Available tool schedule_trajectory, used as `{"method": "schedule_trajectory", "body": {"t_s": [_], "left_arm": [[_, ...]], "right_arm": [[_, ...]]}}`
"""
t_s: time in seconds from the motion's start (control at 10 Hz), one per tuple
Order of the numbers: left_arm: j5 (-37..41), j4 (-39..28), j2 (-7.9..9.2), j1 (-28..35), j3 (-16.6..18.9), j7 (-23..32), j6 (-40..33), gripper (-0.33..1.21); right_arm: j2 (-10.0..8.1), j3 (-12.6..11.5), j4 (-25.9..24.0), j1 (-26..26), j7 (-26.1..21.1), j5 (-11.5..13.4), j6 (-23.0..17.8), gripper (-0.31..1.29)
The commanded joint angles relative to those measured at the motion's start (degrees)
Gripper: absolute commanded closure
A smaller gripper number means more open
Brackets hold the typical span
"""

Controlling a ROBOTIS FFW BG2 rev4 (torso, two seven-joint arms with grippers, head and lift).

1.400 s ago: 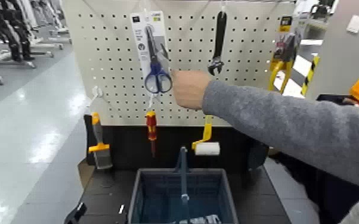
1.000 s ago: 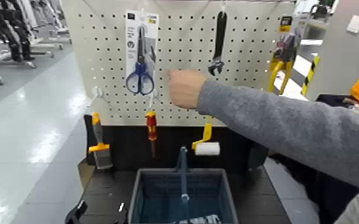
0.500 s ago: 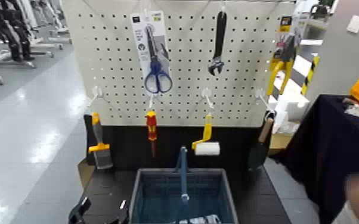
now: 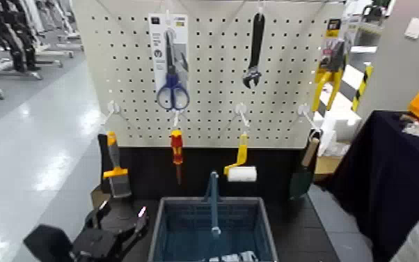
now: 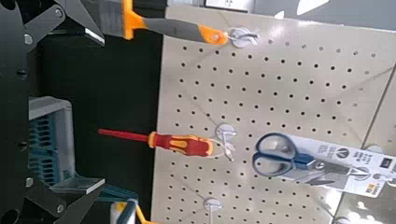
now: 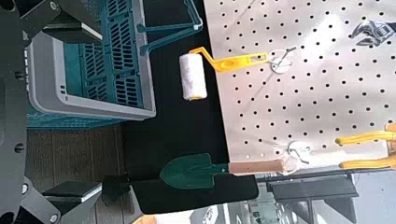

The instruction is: Put the blue scissors into the crate.

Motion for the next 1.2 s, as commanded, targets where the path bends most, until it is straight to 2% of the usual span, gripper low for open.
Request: {"method": "schedule_trajectory", "body": {"t_s": [0.1,0.3,1.0,1.2], "left_arm": [[1.90,-2.54,2.29,-5.42,1.23,-4.16,7.88,0.23],[3.92,-2.98,3.52,-10.17,2.55,-10.23,12.89,0.22],[8.49,-0.17,6.51,-23.79,6.51,-22.53,20.01,0.23],[9.63,1.85,8.18,-28.01,6.42,-27.01,22.65,0.25]], "right_arm": [[0.16,-0.04,0.13,-0.13,0.18,-0.13,0.00,0.18],[0.16,0.13,0.13,-0.31,0.27,-0.13,0.17,0.18],[0.16,0.40,0.31,-1.54,1.41,-0.57,1.14,0.18],[-0.01,0.40,0.39,-1.98,2.11,-0.84,1.67,0.18]]}}
